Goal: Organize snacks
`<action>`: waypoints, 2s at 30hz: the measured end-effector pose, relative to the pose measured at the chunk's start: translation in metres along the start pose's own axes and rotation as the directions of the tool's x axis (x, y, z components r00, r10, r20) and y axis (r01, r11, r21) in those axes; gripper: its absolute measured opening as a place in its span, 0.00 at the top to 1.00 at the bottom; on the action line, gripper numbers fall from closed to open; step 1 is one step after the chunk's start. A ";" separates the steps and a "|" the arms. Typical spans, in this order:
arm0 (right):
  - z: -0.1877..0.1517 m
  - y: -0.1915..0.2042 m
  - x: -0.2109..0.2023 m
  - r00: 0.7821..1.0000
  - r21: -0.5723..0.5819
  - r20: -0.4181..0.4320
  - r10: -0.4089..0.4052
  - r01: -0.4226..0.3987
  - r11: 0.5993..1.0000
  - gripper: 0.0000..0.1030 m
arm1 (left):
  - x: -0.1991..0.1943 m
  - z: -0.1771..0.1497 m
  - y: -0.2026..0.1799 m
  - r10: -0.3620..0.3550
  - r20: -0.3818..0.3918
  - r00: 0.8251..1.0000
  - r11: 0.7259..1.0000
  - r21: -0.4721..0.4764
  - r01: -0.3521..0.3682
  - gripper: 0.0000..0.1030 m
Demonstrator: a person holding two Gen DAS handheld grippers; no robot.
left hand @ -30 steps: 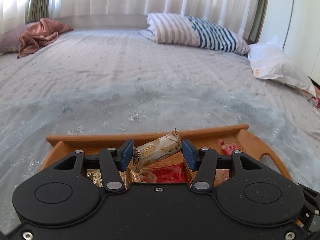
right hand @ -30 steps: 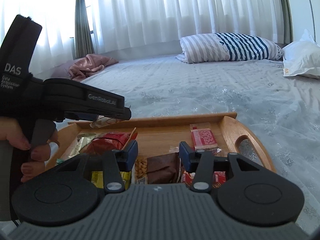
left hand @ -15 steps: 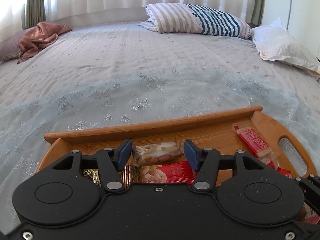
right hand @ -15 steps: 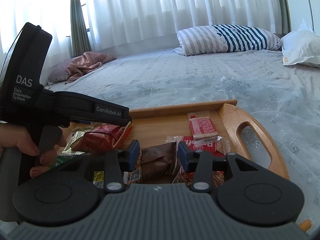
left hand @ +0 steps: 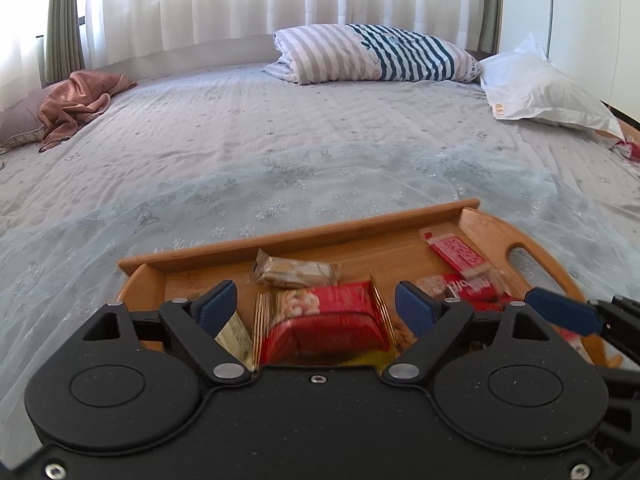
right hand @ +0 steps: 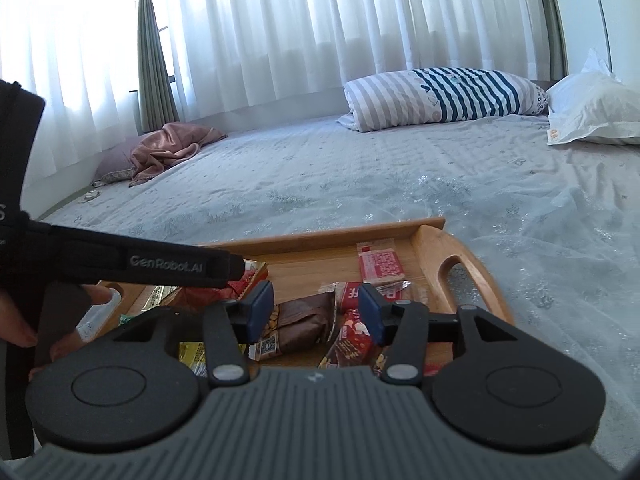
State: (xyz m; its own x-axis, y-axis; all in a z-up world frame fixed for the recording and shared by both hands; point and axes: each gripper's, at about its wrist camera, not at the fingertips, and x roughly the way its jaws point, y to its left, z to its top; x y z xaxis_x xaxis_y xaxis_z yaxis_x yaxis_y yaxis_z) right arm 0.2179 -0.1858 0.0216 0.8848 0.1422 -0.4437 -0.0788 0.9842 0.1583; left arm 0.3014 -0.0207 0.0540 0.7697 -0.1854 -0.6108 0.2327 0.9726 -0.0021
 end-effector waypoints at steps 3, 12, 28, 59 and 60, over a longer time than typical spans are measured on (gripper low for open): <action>-0.001 -0.002 -0.010 1.000 -0.010 0.000 -0.007 0.007 1.000 0.32 | -0.015 -0.005 0.000 0.005 0.003 1.000 1.000 -0.017 -0.005 0.15; -0.002 -0.010 -0.040 1.000 -0.027 0.021 -0.020 0.021 0.999 0.23 | -0.068 -0.030 -0.007 0.031 0.038 0.999 0.999 -0.025 -0.030 0.14; -0.014 -0.009 -0.087 0.999 -0.069 0.046 0.015 -0.012 0.998 0.16 | -0.134 -0.071 -0.019 0.036 0.100 0.994 0.997 -0.074 -0.029 0.12; -0.068 -0.018 -0.104 0.998 -0.121 -0.055 -0.007 0.000 0.993 0.11 | -0.130 -0.141 -0.020 0.148 0.029 0.988 0.982 -0.123 -0.144 0.09; -0.069 -0.018 -0.103 0.998 -0.126 -0.060 -0.010 0.003 0.992 0.10 | -0.128 -0.142 -0.020 0.152 0.026 0.988 0.981 -0.123 -0.148 0.09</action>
State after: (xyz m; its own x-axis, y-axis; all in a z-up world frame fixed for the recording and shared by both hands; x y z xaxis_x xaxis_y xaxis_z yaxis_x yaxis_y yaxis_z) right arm 0.0965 -0.2105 0.0037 0.8566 0.1380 -0.4973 -0.1334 0.9900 0.0449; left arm 0.1139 0.0033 0.0202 0.8116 -0.0387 -0.5830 0.0413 0.9991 -0.0088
